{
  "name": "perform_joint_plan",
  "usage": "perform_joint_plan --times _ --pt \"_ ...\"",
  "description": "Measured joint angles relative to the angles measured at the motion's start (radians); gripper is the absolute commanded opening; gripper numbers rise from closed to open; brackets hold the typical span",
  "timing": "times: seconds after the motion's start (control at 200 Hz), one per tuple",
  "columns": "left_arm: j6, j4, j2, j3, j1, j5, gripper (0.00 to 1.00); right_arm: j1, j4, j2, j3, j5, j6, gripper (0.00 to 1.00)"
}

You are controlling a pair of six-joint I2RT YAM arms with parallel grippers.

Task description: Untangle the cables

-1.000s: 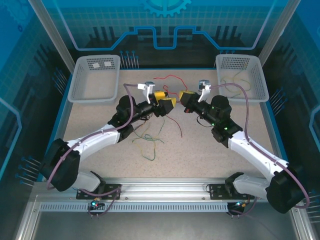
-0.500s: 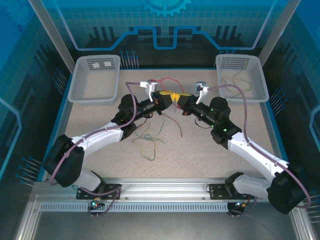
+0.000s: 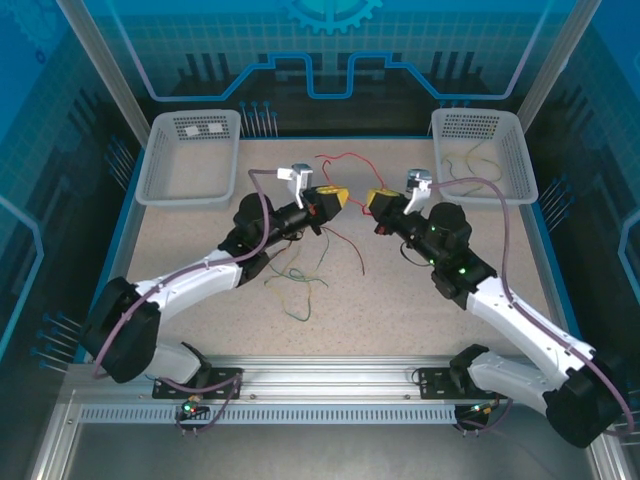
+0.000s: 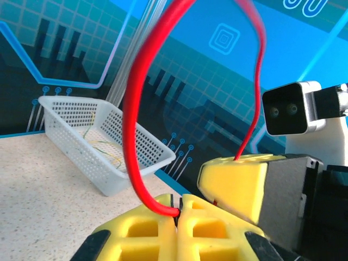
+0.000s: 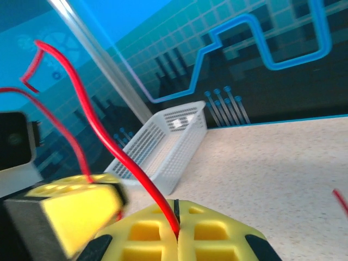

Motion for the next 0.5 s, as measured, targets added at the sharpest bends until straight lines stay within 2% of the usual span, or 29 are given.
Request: perform_joint_plan --times 0.27,0.4,0.495 --pt "0.045 -0.093 -0.121 -0.088 0.01 0.008 0.0 -0.064 -0.056 -0.093 -0.057 0.014 0.007 0.0" --pt "0.075 -0.138 -0.198 -0.118 0.081 -0.058 0.0 -0.206 -0.121 -0.143 -0.082 0.103 0.013 0.0" --pt "0.09 -0.149 -0.249 -0.135 0.101 -0.097 0.0 -0.259 -0.155 -0.17 -0.084 0.123 0.017 0.0"
